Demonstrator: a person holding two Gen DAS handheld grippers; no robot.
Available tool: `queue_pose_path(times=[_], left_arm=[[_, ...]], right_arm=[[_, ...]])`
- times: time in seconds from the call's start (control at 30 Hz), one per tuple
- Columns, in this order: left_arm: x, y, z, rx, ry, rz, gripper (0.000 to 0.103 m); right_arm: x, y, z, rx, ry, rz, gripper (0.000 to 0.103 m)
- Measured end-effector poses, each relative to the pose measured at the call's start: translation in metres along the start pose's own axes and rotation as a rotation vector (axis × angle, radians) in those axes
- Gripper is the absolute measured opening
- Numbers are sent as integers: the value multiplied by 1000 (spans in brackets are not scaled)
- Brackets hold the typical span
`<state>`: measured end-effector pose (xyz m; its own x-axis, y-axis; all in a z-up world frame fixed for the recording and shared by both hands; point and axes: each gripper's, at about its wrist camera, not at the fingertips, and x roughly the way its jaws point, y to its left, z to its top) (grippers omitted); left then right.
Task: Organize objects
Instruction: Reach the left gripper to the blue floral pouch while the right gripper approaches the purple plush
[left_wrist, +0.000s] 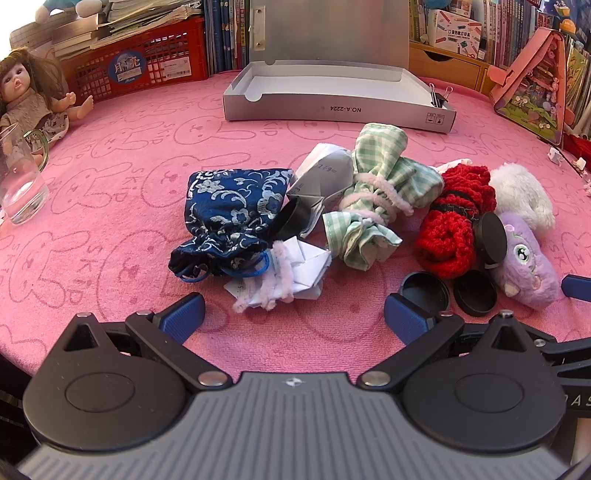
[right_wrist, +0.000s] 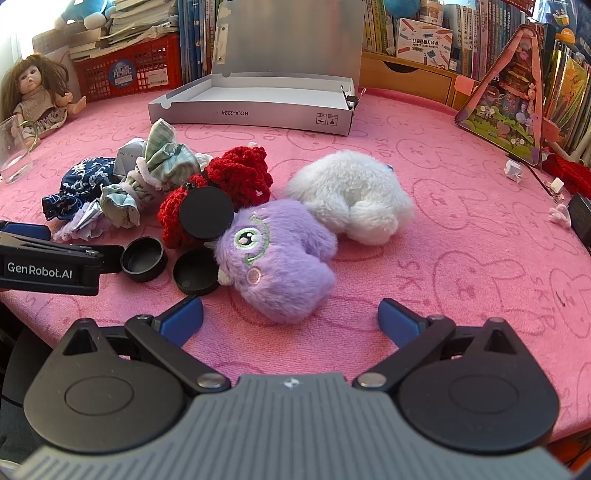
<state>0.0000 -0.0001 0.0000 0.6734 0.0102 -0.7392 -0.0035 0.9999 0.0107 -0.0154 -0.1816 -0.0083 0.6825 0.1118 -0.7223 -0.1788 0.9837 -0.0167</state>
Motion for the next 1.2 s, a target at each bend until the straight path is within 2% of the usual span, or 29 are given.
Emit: queue_pose_path(times=[0.2,0.63,0.7,0.83,1.0,1.2], left_arm=[[1,0,0,-4,-6,2,103],[-1,10,-5,31,-30,-25,103],[-2,13,-5,14,-27,-31,103],[-13,22,-8,-39,-85,-80,103],[-26,31,-6,-41,-165,-77,103],[-29,52,7,-90,-210,-71,90]], right_arm=[[3,0,1,10,-17,-3,103],[-4,1,-12,23,-116,-12,103],[-8,0,-13,21,-140,11,103],[-15,0,-11,11,-203,11,103],[-17,-7,-8,23,-232,-1,96],[-18,-11,-5,35,-256,-4,89]])
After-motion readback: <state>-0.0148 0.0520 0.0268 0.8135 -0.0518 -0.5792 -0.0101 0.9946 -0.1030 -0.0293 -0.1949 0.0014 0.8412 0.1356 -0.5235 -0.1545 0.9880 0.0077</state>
